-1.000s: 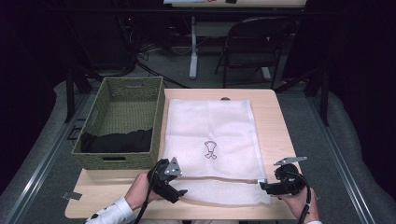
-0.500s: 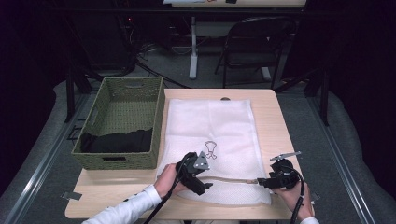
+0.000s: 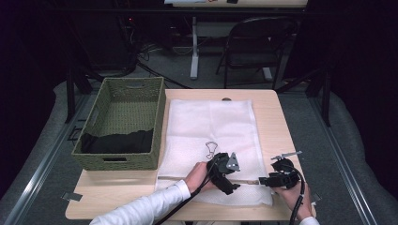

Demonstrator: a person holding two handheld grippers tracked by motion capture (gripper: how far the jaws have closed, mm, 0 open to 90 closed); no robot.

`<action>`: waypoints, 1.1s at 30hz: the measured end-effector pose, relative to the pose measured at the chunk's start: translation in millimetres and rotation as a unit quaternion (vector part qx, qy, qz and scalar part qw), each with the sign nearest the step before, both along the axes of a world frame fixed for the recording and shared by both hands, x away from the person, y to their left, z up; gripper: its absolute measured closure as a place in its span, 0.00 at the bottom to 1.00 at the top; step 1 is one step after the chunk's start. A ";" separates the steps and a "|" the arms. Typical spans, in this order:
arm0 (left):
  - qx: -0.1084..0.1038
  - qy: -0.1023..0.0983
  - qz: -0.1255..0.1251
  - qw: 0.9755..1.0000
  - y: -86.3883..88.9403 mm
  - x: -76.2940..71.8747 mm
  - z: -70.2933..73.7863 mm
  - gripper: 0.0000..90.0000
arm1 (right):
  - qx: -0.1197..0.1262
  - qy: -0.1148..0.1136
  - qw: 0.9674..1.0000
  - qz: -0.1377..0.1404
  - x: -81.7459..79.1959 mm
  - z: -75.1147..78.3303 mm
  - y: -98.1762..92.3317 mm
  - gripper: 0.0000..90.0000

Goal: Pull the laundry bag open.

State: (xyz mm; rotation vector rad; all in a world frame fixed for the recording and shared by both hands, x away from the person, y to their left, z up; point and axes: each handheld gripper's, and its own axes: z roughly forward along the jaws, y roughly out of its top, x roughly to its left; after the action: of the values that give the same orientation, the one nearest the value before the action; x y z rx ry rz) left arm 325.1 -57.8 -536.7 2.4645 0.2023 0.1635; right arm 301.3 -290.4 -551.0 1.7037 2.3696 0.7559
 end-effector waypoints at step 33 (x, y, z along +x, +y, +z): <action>-0.011 -0.010 -0.050 0.999 -47.8 -4.8 -34.3 0.90 | -0.001 -0.008 1.000 0.027 -0.8 -6.6 7.0 0.85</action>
State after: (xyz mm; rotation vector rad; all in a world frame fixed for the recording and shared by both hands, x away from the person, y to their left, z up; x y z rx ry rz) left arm 320.3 -105.6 -571.1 2.4430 0.0725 0.1414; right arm 300.5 -283.4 -557.6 1.6335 2.4130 0.7731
